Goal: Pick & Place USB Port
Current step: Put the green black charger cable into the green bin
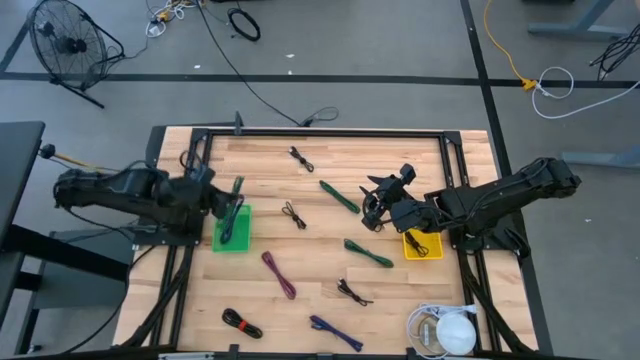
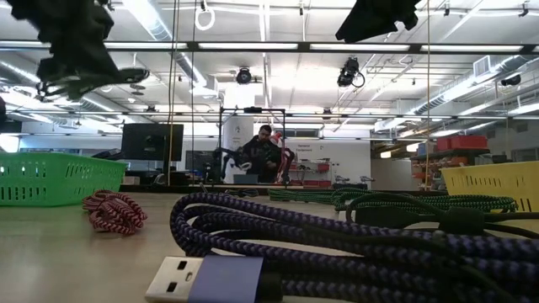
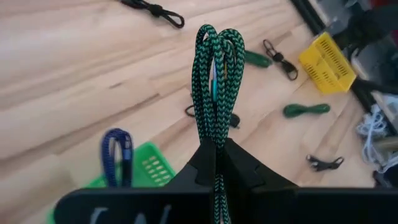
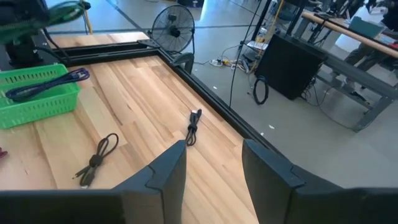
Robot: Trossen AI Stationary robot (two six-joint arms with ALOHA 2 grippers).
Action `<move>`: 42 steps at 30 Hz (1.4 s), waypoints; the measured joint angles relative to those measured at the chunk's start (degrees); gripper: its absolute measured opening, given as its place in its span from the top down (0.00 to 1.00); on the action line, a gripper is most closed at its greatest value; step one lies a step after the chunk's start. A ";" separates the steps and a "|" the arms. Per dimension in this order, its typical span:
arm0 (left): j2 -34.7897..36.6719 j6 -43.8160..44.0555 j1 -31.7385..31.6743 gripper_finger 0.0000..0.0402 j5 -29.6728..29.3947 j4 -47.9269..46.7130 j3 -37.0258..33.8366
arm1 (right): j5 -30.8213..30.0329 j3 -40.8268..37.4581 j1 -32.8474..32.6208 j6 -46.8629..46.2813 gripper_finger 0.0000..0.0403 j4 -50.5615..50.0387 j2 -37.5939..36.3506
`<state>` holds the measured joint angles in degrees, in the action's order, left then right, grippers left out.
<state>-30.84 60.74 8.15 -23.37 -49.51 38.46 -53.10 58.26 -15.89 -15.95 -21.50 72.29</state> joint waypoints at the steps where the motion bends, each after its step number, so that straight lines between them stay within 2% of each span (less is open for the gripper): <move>1: 0.28 1.47 1.17 0.98 -0.62 1.12 -1.77 | 0.00 0.00 0.00 0.12 0.61 0.00 0.00; 5: -0.30 6.17 4.93 0.98 -1.95 2.91 -5.95 | 0.00 0.00 0.01 0.09 0.61 0.00 0.00; 17: -3.59 17.77 14.71 0.98 -9.43 2.42 -9.85 | 0.00 0.00 0.16 -0.02 0.61 0.09 0.00; 25: -8.85 23.63 19.47 0.98 -10.46 -0.44 -10.04 | 0.02 0.00 0.16 -0.04 0.61 0.09 0.00; 35: -15.05 28.59 21.29 0.98 -10.00 -2.48 -10.04 | 0.02 0.00 0.16 -0.04 0.61 0.66 0.00; 37: -15.79 29.78 21.46 0.95 -9.07 -2.50 -10.04 | 0.02 0.00 0.16 -0.04 0.61 0.69 0.00; 42: -16.48 30.20 21.48 0.81 -8.92 -2.42 -10.04 | 0.02 0.02 0.16 0.14 0.61 1.25 0.00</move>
<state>-47.32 90.94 29.63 -32.29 -51.93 28.42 -53.08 58.28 -15.73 -15.81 -20.25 72.29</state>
